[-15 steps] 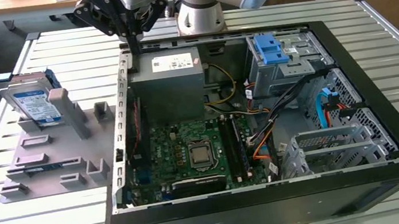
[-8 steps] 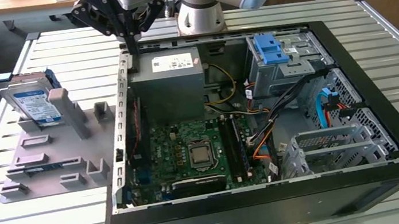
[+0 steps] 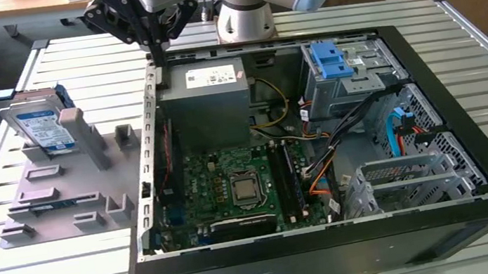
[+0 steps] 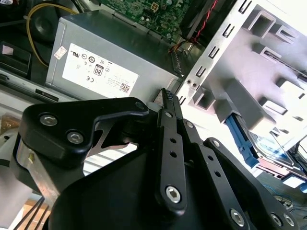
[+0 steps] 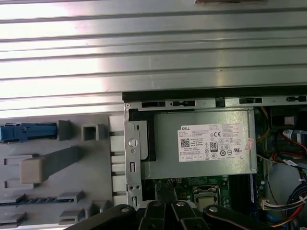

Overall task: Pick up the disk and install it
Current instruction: 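Reach for the disk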

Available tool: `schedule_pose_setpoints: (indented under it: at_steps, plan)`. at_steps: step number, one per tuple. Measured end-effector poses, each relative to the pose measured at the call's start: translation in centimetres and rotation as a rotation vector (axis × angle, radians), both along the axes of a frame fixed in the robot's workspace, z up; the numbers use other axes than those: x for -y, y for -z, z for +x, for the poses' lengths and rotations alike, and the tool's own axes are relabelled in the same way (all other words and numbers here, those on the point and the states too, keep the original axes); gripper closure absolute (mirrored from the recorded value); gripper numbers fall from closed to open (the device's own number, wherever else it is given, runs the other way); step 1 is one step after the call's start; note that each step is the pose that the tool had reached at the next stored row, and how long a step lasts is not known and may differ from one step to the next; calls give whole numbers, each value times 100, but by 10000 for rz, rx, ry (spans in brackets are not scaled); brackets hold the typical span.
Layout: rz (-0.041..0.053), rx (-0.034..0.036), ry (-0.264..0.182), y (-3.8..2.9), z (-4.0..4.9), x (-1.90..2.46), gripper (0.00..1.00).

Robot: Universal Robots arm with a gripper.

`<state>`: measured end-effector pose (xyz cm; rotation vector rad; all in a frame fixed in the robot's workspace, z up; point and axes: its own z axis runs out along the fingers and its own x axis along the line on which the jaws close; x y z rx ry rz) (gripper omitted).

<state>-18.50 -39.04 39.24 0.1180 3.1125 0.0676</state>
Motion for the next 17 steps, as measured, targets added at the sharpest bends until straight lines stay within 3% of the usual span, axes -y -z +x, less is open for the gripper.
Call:
schedule_pose_setpoints:
  at_steps: [17]
  plan:
    - [0,0,0,2,-78,-15,89]
